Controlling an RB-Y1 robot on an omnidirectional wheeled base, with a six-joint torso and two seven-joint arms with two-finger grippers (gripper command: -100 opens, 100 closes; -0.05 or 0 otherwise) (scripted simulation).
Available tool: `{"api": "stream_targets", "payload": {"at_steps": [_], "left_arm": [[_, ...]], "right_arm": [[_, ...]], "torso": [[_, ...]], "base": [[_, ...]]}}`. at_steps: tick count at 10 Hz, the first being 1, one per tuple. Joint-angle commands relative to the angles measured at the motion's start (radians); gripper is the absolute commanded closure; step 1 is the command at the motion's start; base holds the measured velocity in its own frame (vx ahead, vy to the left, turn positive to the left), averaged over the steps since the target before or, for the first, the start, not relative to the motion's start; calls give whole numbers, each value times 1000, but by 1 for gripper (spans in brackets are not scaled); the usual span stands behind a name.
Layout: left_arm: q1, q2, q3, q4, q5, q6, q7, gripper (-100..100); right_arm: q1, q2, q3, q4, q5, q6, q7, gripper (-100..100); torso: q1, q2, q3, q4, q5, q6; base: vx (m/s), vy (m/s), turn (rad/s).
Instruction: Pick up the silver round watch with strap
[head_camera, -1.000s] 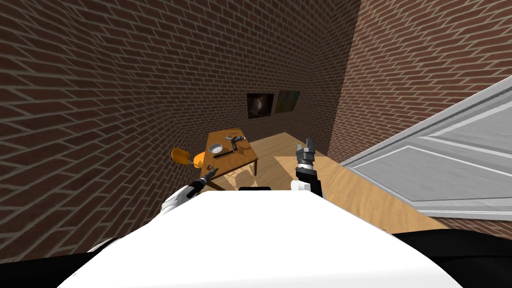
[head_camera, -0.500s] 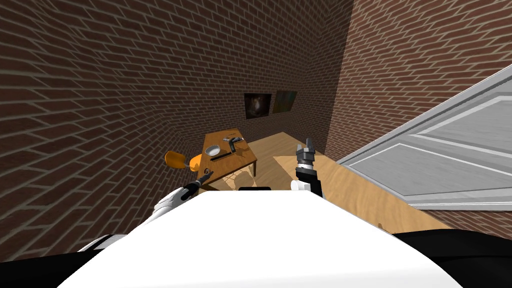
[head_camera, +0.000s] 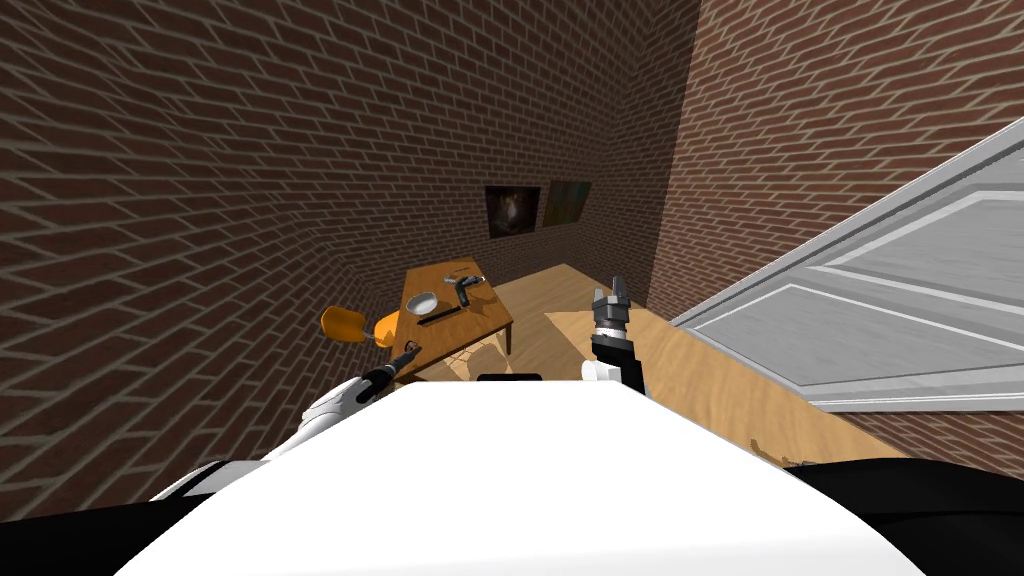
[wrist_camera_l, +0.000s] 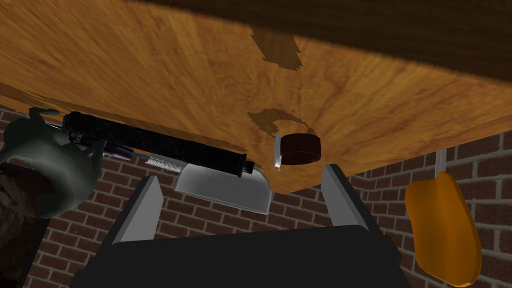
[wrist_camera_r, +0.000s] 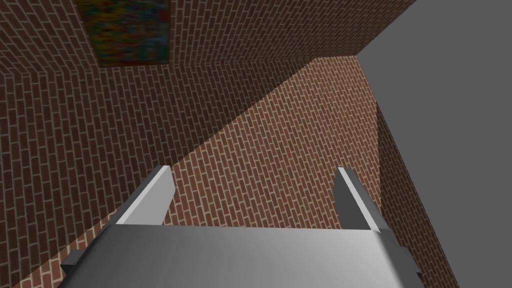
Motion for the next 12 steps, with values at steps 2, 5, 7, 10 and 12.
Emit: {"api": "stream_targets", "payload": {"at_steps": [2, 5, 7, 10, 12], "left_arm": [[-31, 16, 6, 90, -40, -1, 19, -100], [-54, 23, 15, 151, -72, -6, 29, -100], [-72, 28, 22, 207, -96, -11, 37, -100], [-84, 30, 28, 240, -112, -15, 42, -100], [-83, 30, 27, 236, -109, -15, 40, 0]], "right_arm": [[0, 0, 0, 0, 0, 0, 0, 0], [0, 0, 0, 0, 0, 0, 0, 0], [0, 0, 0, 0, 0, 0, 0, 0], [0, 0, 0, 0, 0, 0, 0, 0], [0, 0, 0, 0, 0, 0, 0, 0]], "torso": [[0, -1, 0, 0, 0, 0], [1, -2, -1, 0, 0, 0], [0, -1, -1, 0, 0, 0], [0, -1, -1, 0, 0, 0], [0, 1, 1, 0, 0, 0]], "base": [[50, 16, -63], [62, 23, -42], [56, 18, -49], [39, 16, -17], [5, 3, -2]]}}
